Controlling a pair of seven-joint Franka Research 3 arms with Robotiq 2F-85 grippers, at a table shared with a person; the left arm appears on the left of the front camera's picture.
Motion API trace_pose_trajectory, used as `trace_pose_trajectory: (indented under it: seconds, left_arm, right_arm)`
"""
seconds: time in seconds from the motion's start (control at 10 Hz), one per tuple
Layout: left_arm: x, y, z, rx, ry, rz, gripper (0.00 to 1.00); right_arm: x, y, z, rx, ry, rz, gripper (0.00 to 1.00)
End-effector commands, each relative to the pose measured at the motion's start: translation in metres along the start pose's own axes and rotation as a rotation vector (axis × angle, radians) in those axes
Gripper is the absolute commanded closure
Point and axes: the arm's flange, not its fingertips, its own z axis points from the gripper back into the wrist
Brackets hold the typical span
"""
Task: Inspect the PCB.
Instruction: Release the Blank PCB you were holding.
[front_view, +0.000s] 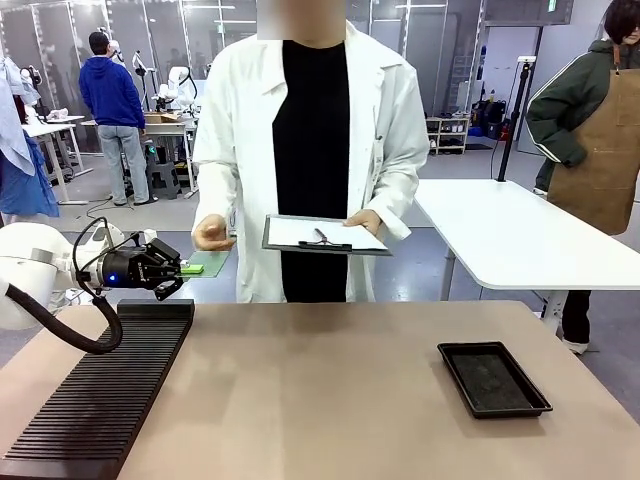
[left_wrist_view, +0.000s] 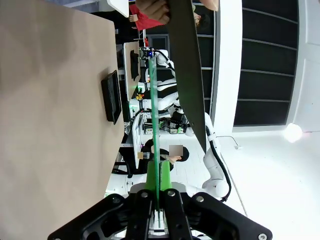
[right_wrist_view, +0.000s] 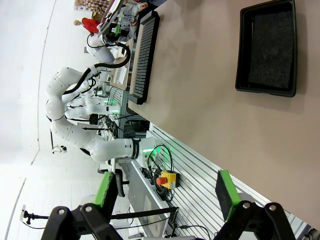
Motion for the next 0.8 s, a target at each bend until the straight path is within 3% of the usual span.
trace_pose_trajectory:
  seconds: [0.0,0.7]
  left_arm:
    - [-0.0006,-0.0012,-0.0001,-0.008,0.006,-0.001,0.97]
    - [-0.0006,-0.0012,-0.0001,-0.008,0.006,-0.001,0.97]
  right_arm:
    - [0.0011,0.0017,0.0021,0.012,-0.005,0.015,0.0]
    - [0.0011,0.0017,0.0021,0.012,-0.005,0.015,0.0]
